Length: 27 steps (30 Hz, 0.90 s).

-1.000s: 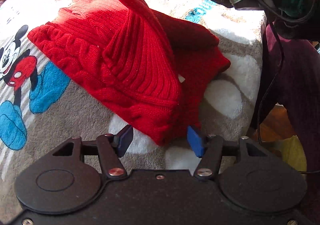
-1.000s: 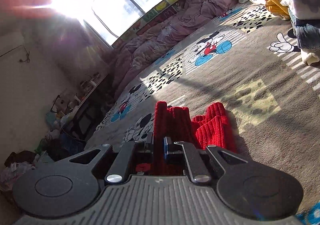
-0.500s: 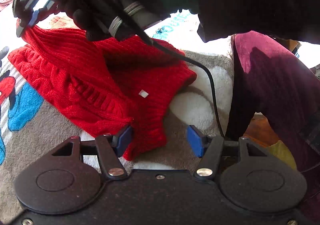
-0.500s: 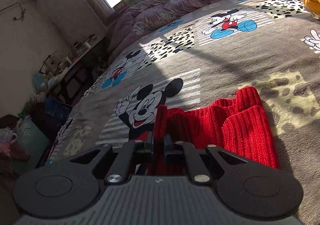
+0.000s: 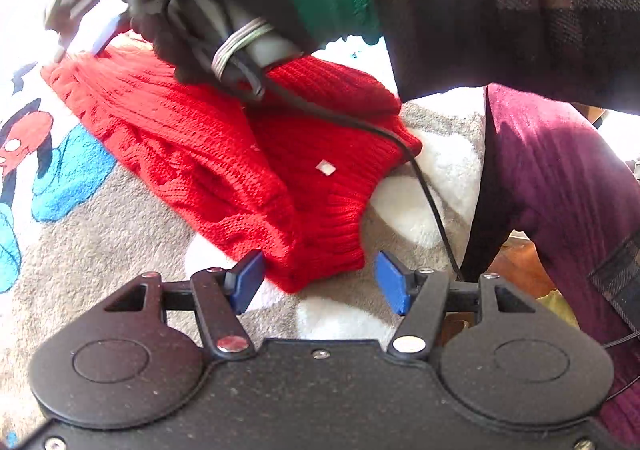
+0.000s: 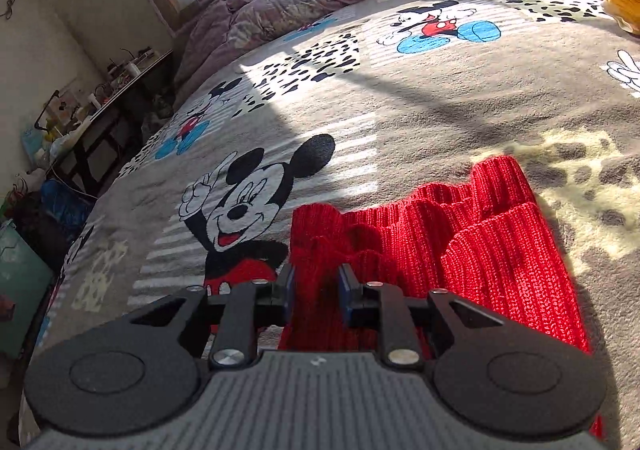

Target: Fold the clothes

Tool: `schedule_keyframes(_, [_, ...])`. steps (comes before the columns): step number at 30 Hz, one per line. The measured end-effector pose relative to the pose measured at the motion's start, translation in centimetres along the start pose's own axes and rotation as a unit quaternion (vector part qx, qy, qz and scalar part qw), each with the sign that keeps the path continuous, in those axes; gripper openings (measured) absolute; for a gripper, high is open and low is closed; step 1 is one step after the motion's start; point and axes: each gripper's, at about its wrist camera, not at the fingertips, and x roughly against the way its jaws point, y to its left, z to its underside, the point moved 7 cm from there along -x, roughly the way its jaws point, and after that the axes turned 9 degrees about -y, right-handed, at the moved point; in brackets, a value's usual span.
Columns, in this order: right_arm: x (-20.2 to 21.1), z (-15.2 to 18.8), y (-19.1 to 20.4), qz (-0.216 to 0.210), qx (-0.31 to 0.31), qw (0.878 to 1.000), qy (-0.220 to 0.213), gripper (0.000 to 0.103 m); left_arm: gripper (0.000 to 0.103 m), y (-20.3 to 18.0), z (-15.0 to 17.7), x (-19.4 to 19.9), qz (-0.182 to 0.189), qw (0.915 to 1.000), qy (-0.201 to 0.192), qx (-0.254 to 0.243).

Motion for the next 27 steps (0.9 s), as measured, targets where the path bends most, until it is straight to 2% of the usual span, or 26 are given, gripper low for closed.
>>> schedule_keyframes(2, [1.2, -1.1, -0.1, -0.019, -0.027, 0.999, -0.012, 0.060, 0.061, 0.7, 0.0, 0.9, -0.005, 0.9999, -0.006, 0.011])
schedule_keyframes(4, [3.4, -2.5, -0.3, -0.039, -0.033, 0.998, -0.038, 0.060, 0.061, 1.5, -0.2, 1.6, -0.019, 0.9996, -0.014, 0.017])
schedule_keyframes(7, [7.7, -3.5, -0.5, -0.071, -0.017, 0.995, -0.069, 0.058, 0.061, 3.0, -1.1, 2.3, -0.074, 0.9965, -0.033, 0.021])
schedule_keyframes(9, [10.4, -2.9, -0.5, -0.086, 0.014, 0.993, -0.077, 0.057, 0.058, 3.6, -2.6, 2.8, -0.093, 0.9931, -0.064, 0.031])
schedule_keyframes(12, [14.5, -1.3, -1.9, -0.104, 0.018, 0.990, -0.092, 0.056, 0.044, 2.8, -5.1, 2.9, -0.100, 0.9904, -0.095, 0.001])
schedule_keyframes(14, [17.2, 0.5, -3.8, -0.102, 0.018, 0.989, -0.102, 0.056, 0.042, 1.6, -6.5, 2.0, -0.100, 0.9897, -0.101, -0.018])
schedule_keyframes(17, [19.6, 3.0, -6.4, -0.087, 0.021, 0.990, -0.109, 0.053, 0.042, 0.6, -7.8, 0.0, -0.094, 0.9902, -0.094, -0.040])
schedule_keyframes(18, [20.4, 4.0, -7.4, -0.081, 0.022, 0.990, -0.110, 0.049, 0.043, 0.2, -7.9, -0.9, -0.090, 0.9912, -0.085, -0.047])
schedule_keyframes(19, [21.0, 5.1, -8.2, -0.076, 0.029, 0.991, -0.110, 0.047, 0.043, -0.1, -7.8, -1.9, -0.088, 0.9924, -0.067, -0.053])
schedule_keyframes(20, [21.1, 6.4, -8.6, -0.072, 0.039, 0.991, -0.107, 0.042, 0.043, 0.1, -7.0, -3.3, -0.092, 0.9940, -0.028, -0.052])
schedule_keyframes(21, [21.1, 7.6, -9.0, -0.066, 0.058, 0.991, -0.098, 0.034, 0.046, 0.1, -6.1, -4.5, -0.094, 0.9942, 0.005, -0.052])
schedule_keyframes(23, [20.4, 10.1, -9.6, -0.020, 0.134, 0.988, -0.074, 0.031, 0.047, -0.5, -5.4, -5.6, -0.106, 0.9902, 0.018, -0.090])
schedule_keyframes(24, [20.3, 11.4, -9.8, -0.013, 0.156, 0.985, -0.069, 0.030, 0.047, -0.8, -5.7, -5.5, -0.107, 0.9894, 0.021, -0.095])
schedule_keyframes(27, [21.8, 11.7, -11.0, -0.046, 0.106, 0.989, -0.095, 0.030, 0.053, -1.2, -6.6, -3.8, -0.097, 0.9928, -0.002, -0.070])
